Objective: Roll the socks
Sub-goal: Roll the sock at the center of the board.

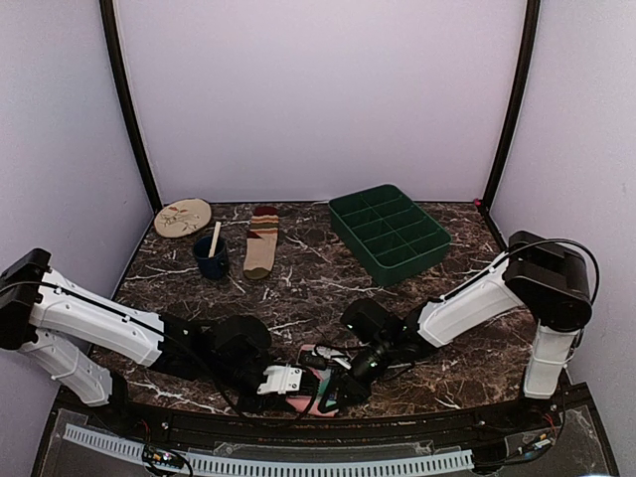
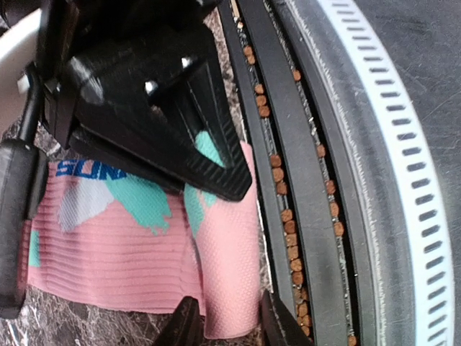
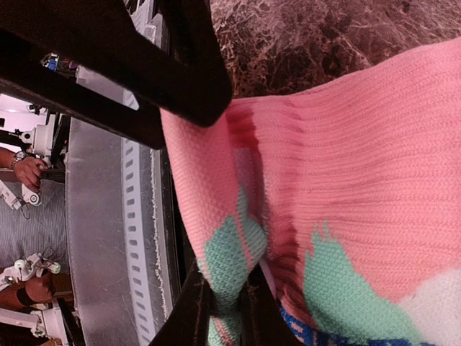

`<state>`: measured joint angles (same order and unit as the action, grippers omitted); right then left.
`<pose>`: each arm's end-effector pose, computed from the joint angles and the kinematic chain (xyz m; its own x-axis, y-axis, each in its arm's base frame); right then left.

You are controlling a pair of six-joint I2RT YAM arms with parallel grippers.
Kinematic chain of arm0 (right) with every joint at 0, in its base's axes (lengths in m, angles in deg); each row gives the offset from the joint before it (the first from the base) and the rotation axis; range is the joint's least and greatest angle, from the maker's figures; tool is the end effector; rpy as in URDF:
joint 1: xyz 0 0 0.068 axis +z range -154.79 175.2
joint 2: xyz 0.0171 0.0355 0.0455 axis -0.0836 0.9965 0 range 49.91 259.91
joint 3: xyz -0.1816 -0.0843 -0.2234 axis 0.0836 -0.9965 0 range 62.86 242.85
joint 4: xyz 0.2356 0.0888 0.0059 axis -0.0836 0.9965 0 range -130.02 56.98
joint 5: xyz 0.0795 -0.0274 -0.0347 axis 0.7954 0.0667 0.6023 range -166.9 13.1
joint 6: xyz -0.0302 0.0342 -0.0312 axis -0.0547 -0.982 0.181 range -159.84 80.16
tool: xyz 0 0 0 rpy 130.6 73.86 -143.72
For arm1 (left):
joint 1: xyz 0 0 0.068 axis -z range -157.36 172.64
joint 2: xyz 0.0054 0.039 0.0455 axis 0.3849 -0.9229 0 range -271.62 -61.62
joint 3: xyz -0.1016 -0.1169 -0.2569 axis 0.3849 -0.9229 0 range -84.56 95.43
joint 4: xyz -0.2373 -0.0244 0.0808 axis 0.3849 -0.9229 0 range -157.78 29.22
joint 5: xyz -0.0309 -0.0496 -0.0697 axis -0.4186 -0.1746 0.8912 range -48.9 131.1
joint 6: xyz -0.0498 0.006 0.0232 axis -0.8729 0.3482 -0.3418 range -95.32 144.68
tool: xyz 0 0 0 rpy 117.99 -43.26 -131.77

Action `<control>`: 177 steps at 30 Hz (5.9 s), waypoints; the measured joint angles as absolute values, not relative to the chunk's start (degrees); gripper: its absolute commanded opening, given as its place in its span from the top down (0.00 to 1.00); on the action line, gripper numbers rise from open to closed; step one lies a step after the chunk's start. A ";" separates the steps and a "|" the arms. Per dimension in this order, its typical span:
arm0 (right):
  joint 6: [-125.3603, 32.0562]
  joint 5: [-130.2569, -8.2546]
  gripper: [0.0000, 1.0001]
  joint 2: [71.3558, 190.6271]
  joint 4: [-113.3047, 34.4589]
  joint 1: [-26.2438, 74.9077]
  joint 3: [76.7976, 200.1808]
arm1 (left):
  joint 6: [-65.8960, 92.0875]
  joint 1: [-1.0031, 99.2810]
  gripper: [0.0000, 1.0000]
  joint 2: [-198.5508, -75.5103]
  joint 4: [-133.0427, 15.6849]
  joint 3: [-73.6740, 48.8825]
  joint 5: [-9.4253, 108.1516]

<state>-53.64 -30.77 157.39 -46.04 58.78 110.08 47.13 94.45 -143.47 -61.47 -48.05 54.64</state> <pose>0.1247 0.3118 0.1368 -0.5435 -0.7220 -0.4282 -0.6987 0.1064 0.7075 0.0738 -0.2527 0.1982 0.1645 0.6886 -0.7062 0.9863 -0.1233 0.1096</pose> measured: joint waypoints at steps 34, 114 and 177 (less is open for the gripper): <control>-53.60 -27.58 1.00 157.59 -43.59 57.79 109.90 | 47.99 94.89 0.97 -154.13 -64.42 -41.06 56.63; -37.84 -86.09 0.55 136.13 -24.53 67.50 108.46 | 44.62 69.40 1.00 -182.39 -88.36 -12.97 97.57; -28.35 -80.30 1.00 150.57 -22.35 67.39 119.78 | 36.01 67.48 0.68 -177.50 -82.63 -18.41 95.12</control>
